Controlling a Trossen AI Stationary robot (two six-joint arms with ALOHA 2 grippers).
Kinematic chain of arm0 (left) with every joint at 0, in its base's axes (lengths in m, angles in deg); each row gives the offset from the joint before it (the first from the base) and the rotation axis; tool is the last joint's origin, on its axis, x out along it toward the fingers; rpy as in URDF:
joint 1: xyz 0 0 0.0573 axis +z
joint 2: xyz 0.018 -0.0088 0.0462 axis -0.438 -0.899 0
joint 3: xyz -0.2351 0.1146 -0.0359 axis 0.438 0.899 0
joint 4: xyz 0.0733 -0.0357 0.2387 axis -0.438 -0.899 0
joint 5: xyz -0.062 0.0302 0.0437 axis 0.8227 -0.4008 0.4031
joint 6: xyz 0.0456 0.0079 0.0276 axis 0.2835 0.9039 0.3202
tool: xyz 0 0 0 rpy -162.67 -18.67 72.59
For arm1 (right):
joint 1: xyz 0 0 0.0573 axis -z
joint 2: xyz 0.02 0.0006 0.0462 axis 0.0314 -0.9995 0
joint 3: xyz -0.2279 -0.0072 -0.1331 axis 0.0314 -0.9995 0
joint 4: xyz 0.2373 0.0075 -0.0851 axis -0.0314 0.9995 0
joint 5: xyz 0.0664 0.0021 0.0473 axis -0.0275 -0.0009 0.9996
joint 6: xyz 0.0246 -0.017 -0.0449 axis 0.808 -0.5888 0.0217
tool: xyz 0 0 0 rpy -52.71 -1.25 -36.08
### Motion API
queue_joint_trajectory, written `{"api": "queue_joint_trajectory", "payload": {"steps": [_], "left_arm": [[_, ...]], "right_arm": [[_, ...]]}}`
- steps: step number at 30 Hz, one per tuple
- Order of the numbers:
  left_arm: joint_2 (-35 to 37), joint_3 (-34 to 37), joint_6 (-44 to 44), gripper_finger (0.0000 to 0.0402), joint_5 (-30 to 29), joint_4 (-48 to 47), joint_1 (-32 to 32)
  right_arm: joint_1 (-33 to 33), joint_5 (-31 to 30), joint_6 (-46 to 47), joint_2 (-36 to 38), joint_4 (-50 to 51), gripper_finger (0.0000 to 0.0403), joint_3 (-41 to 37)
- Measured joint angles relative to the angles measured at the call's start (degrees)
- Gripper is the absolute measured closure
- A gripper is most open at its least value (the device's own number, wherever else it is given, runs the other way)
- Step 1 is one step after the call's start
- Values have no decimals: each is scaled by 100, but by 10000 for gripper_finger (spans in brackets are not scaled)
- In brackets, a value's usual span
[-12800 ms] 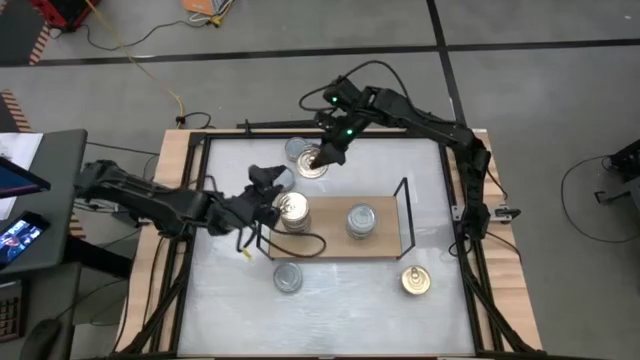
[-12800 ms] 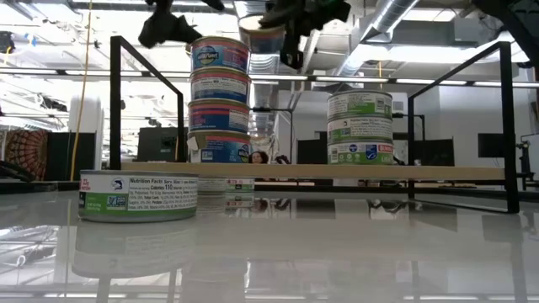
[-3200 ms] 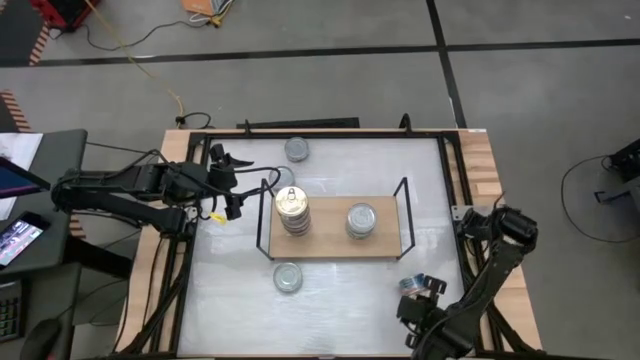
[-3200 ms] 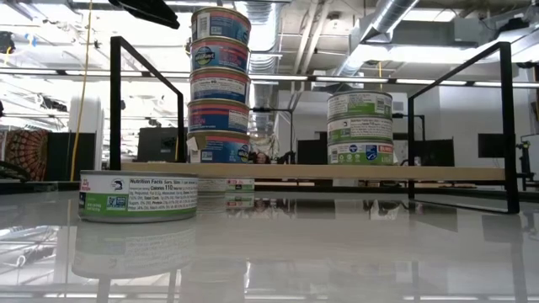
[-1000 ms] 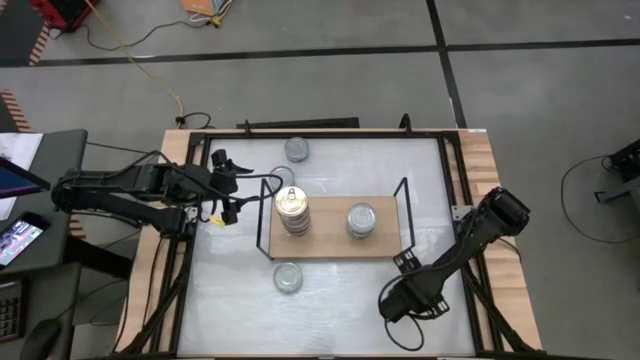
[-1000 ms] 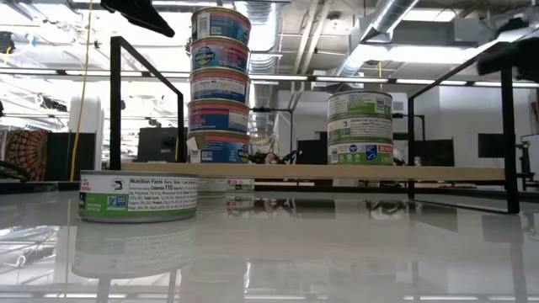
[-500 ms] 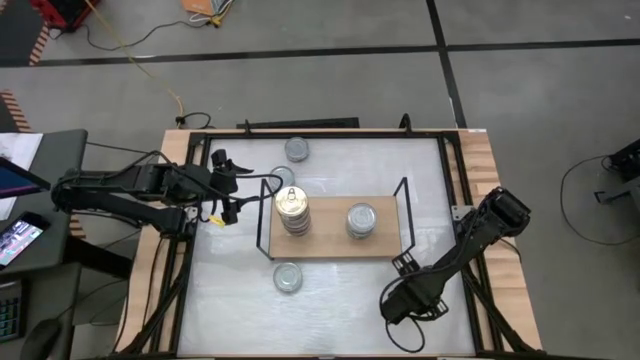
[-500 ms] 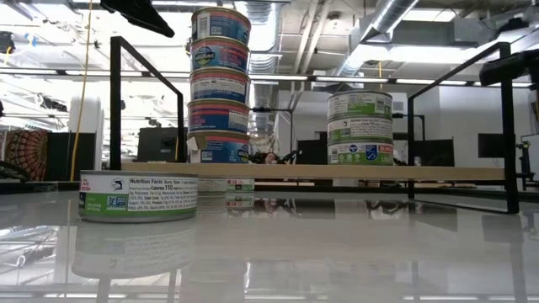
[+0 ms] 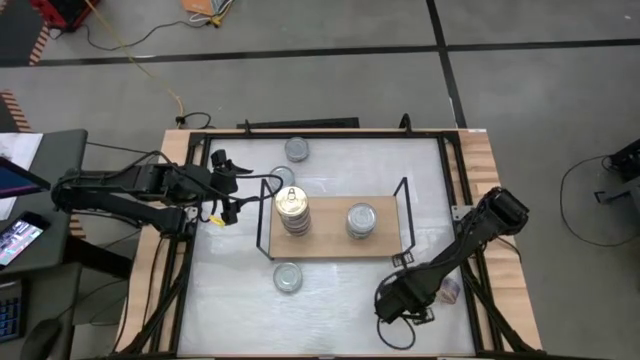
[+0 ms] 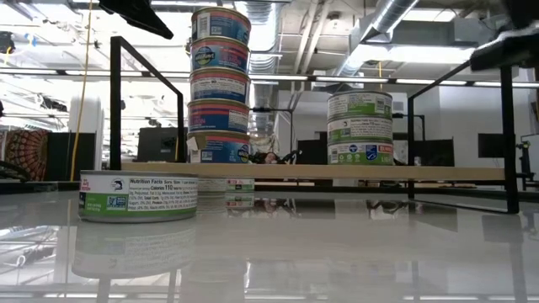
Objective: Stack canned seafood by type on shelf
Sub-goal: Stack the blue tuna can on top of the blue tuna can on the shelf
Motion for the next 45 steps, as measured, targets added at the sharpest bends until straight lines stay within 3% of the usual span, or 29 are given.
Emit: {"api": "queue_joint_trajectory", "payload": {"steps": [6, 12, 17, 26, 29, 33, 40, 45], "left_arm": [[0, 0, -94, 100, 1, -32, -2], [2, 0, -249, 100, 177, -107, -2], [2, 0, -364, 100, 304, -280, -4], [2, 0, -490, 100, 334, -281, -4], [2, 0, -519, 100, 395, -278, -4], [2, 0, -557, 100, 456, -278, -4], [1, 0, -558, 100, 455, -280, -4], [2, 0, -561, 100, 500, -297, -4]], "right_arm": [[151, 525, 3020, 11, 1068, 208, 580], [-194, 633, 3893, 131, 1237, 138, 321], [-540, 552, 4757, 578, 996, 128, -28], [-1341, -477, 7291, 1982, 193, 127, -935], [-1495, -588, 7503, 2168, -235, 126, -1437], [-1497, -584, 7046, 2147, -440, 126, -1915], [-1273, -505, 6533, 2146, -488, 126, -1980], [-1264, -479, 6654, 2146, -473, 124, -1980]]}}
